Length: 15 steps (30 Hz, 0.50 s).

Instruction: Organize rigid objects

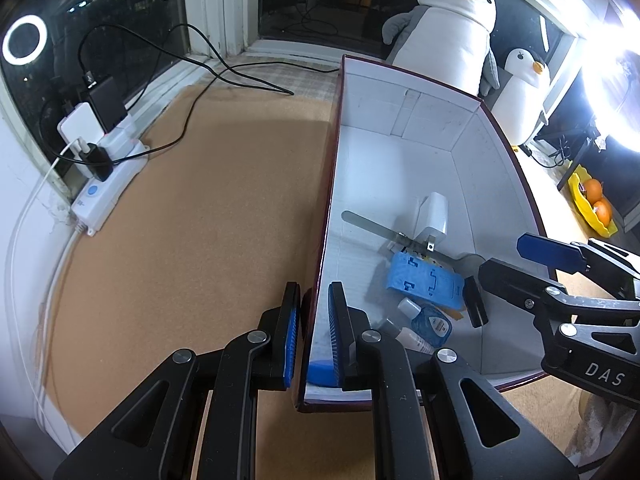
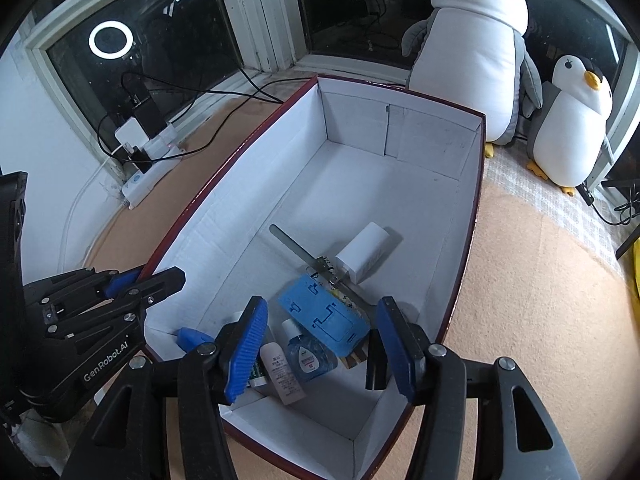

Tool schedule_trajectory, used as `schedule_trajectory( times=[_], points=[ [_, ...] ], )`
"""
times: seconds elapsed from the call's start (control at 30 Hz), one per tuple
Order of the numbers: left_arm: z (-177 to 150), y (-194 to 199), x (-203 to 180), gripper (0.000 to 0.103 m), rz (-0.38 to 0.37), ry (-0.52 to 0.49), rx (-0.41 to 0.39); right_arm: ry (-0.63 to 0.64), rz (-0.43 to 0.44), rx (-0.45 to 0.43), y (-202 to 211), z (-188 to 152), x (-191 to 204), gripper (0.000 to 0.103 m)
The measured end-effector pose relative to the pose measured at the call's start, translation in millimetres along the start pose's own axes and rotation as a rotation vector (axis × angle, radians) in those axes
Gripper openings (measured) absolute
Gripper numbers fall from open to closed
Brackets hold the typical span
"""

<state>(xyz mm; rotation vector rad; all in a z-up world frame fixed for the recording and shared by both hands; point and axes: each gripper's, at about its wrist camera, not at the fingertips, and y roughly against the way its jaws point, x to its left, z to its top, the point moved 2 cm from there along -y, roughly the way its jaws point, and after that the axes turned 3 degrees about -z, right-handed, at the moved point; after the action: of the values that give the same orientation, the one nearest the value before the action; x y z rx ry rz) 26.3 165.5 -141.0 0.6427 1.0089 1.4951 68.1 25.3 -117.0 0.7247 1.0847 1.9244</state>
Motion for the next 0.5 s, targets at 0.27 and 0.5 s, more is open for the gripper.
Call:
schedule_trajectory(
  times=[0.27, 0.5],
  points=[
    [2, 3, 0, 0.011, -0.001, -0.003, -0.008, 0.002, -0.013, -0.035, 14, 0, 1, 0.054],
    [4, 8, -2, 0.011, -0.003, -0.003, -0.018, 0.004, -0.045, -0.065, 26, -3, -4, 0.058]
  ],
)
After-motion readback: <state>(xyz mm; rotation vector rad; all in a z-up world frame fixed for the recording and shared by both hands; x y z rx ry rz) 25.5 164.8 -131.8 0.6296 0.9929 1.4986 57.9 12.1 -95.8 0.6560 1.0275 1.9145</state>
